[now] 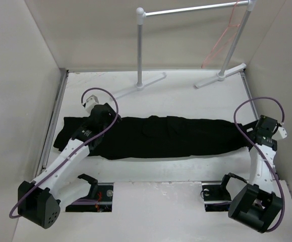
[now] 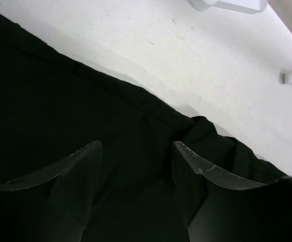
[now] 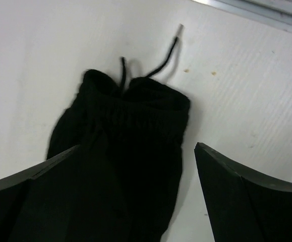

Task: Place the trousers on the hanger
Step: Fold the trousers at the center of the board.

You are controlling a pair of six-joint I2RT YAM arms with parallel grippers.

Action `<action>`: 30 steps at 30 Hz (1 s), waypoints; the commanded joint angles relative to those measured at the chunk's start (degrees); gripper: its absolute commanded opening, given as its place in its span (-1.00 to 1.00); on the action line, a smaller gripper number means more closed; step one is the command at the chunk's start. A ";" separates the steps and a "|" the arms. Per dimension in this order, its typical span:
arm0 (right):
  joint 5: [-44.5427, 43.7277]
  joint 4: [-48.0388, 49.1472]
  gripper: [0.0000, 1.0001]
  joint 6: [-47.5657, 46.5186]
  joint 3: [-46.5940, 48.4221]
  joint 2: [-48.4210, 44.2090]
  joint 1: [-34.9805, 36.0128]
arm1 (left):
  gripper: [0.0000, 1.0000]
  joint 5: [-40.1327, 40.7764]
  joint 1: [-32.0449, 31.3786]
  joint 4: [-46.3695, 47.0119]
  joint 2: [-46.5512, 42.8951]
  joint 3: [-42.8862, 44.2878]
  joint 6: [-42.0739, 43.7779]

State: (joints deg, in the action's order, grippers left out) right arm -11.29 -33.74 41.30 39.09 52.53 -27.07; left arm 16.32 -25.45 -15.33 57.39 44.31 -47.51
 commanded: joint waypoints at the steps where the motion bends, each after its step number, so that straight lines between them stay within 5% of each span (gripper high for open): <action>1: 2.23 1.38 0.91 -1.05 -2.96 1.51 -1.28 | 0.12 -1.99 3.59 0.83 0.01 -3.17 -0.39; 10: 6.72 13.25 0.85 2.73 -4.20 11.17 -1.28 | 0.12 -4.63 10.29 3.12 2.46 -6.25 -1.18; 19: 6.01 20.11 0.51 7.83 -3.85 22.08 -1.36 | 0.14 -1.46 19.25 2.68 7.47 -11.00 -6.62; 25: 7.42 19.32 -0.42 8.62 -0.33 25.51 -2.94 | 0.18 -3.13 26.45 5.22 14.14 -12.59 -10.85; 30: 6.99 20.03 -0.70 8.80 -0.24 24.47 -5.93 | 0.19 -6.38 28.49 11.54 25.91 -8.47 -12.70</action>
State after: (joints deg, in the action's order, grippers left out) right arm -2.52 -16.21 49.60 37.06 77.91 -30.83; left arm 12.23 2.46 -7.92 76.75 34.59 -57.84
